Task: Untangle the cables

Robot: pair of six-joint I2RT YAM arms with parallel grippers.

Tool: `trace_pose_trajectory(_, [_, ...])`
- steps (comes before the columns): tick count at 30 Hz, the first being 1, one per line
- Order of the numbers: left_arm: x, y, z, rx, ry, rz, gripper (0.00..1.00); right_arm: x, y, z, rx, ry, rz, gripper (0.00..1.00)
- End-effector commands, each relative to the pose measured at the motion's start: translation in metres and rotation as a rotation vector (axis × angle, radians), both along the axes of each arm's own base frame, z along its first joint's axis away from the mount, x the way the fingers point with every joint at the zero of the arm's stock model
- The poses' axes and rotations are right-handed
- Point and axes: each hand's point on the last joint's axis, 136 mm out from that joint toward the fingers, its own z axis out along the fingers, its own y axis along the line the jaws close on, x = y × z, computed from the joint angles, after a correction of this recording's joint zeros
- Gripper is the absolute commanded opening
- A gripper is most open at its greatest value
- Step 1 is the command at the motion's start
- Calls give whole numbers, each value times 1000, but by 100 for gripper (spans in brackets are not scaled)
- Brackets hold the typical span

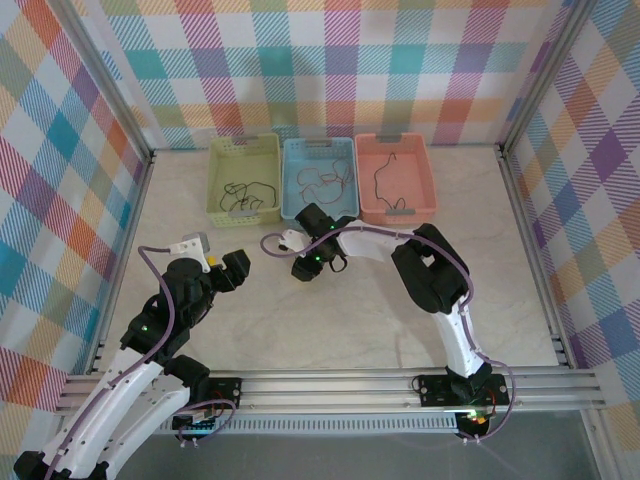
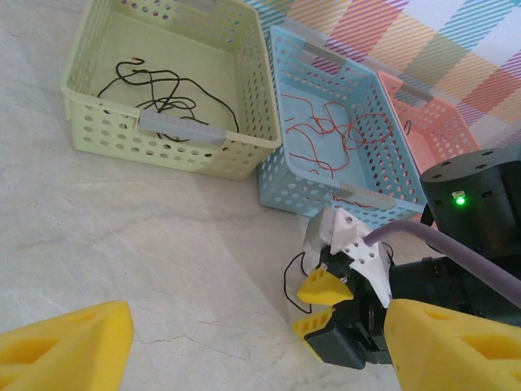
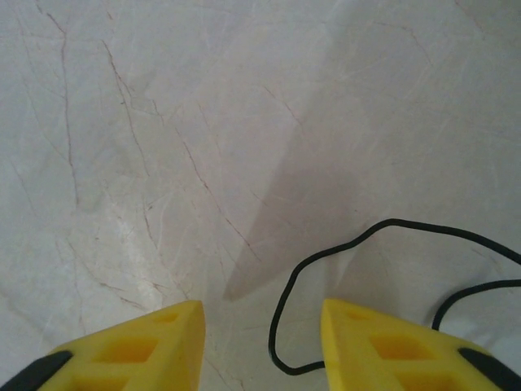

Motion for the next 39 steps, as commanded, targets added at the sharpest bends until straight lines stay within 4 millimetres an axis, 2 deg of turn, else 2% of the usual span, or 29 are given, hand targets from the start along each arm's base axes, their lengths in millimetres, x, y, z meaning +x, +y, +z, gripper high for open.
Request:
trace_pose_trajectory(1, [-3, 1, -5, 4, 11, 3, 81, -2, -10, -25, -103, -4, 28, 37])
trace_pose_trajectory(8, [-2, 1, -7, 8, 16, 5, 81, 1, -12, -31, -167, -86, 55, 18])
trace_pose_trajectory(11, [-2, 1, -7, 6, 17, 4, 81, 4, -10, -19, -135, -130, 50, 8])
trace_pose_trajectory(13, [-2, 0, -7, 3, 14, 1, 81, 5, -7, -3, -88, -161, 46, 0])
trace_pose_trajectory(17, [-1, -10, -8, -7, 21, -53, 81, 1, 1, 38, 43, -204, 41, 0])
trace_pose_trajectory(20, [-2, -21, -9, -42, 21, -103, 83, -7, 5, 79, 183, -234, 35, 0])
trace_pose_trajectory(24, [-5, -43, -10, -129, 56, -193, 87, -15, -4, 131, 376, -210, -4, 0])
trace_pose_trajectory(26, [-8, -51, -10, -174, 100, -221, 87, -18, -13, 155, 472, -172, -37, 0])
trace_pose_trajectory(29, [-17, -70, -1, -258, 154, -310, 85, -20, -27, 186, 589, -113, -83, 0])
trace_pose_trajectory(33, [-31, -91, 21, -310, 117, -466, 78, -21, -39, 215, 711, -27, -139, 0])
trace_pose_trajectory(36, [-25, -88, 26, -273, 102, -452, 68, -25, -44, 226, 734, -17, -134, 0])
trace_pose_trajectory(39, [-15, -92, 33, -249, 85, -456, 67, -35, -48, 231, 742, 3, -93, 0])
